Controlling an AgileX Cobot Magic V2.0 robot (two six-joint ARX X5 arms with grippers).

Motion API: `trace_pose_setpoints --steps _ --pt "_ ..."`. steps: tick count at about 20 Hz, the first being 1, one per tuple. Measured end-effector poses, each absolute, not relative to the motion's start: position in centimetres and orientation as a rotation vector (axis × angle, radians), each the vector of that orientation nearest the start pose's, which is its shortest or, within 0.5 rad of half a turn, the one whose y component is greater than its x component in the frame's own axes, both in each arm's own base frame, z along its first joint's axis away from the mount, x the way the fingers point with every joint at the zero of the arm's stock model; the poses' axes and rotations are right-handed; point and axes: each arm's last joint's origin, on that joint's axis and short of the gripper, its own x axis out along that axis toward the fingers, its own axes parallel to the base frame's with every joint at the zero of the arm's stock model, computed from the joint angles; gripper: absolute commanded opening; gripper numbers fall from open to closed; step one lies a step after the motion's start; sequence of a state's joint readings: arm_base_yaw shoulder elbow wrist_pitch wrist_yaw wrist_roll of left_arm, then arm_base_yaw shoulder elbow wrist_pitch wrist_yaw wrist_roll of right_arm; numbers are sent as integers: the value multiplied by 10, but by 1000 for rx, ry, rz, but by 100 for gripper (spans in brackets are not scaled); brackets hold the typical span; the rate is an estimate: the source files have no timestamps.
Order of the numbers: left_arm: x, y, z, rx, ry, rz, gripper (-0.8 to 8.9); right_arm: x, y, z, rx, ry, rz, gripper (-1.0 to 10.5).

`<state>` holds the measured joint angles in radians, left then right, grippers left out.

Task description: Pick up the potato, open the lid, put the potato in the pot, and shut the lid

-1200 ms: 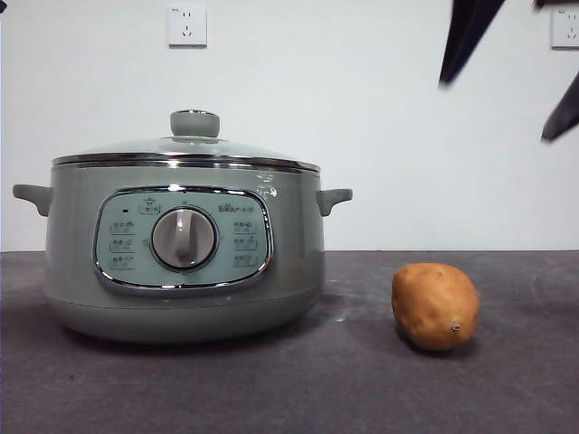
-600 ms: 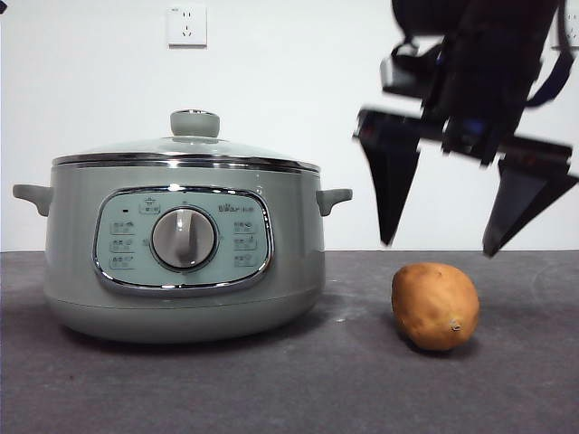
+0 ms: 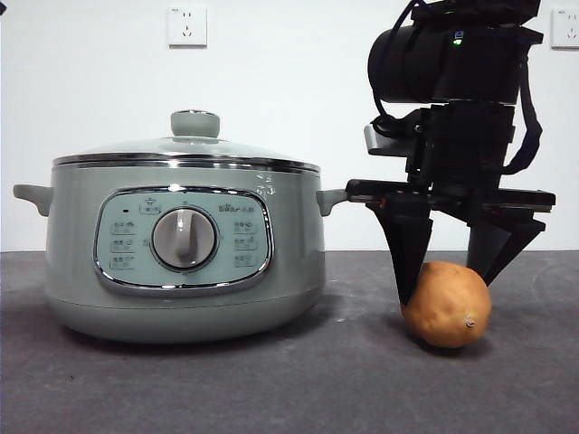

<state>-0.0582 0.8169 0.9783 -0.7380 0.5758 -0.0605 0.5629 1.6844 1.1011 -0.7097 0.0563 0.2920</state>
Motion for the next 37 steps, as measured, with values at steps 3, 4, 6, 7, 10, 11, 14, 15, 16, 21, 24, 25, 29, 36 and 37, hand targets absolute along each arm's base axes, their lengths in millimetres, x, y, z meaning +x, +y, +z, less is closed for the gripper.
trace_pose_setpoints --steps 3,4,6,7,10,11,14,15,16,21,24,25,29,36,37 --pt "147 -24 344 -207 588 -599 377 264 165 189 -154 1298 243 24" --pt "147 -24 344 -207 588 -600 377 262 163 192 -158 1307 241 24" --pt "147 -25 344 -206 587 -604 377 254 159 208 -149 1286 246 29" --pt "147 -26 345 -203 583 -612 377 249 155 217 -144 1274 249 29" --pt "148 -34 348 -184 550 -664 377 228 142 248 -131 1239 259 29" --pt "149 -37 350 -180 531 -683 377 222 138 256 -126 1226 263 29" --pt "160 -50 353 -167 479 -721 377 200 124 282 -102 1169 278 29" --pt "166 -55 352 -163 478 -711 377 193 120 290 -89 1148 281 29" --pt "173 -61 350 -152 481 -692 377 186 116 297 -77 1128 283 29" --pt "210 -97 330 -87 505 -627 377 160 99 316 -33 1089 278 29" --pt "229 -117 316 -48 495 -578 377 153 95 319 -20 1084 274 29" --pt "234 -122 312 -34 492 -566 377 152 94 320 -14 1079 273 29" --pt "251 -135 295 15 497 -536 377 151 94 321 -7 1079 269 29" --pt "262 -140 280 49 535 -536 126 151 94 321 -4 1077 268 29" --pt "262 -140 280 52 533 -536 4 151 94 321 -3 1076 269 29"
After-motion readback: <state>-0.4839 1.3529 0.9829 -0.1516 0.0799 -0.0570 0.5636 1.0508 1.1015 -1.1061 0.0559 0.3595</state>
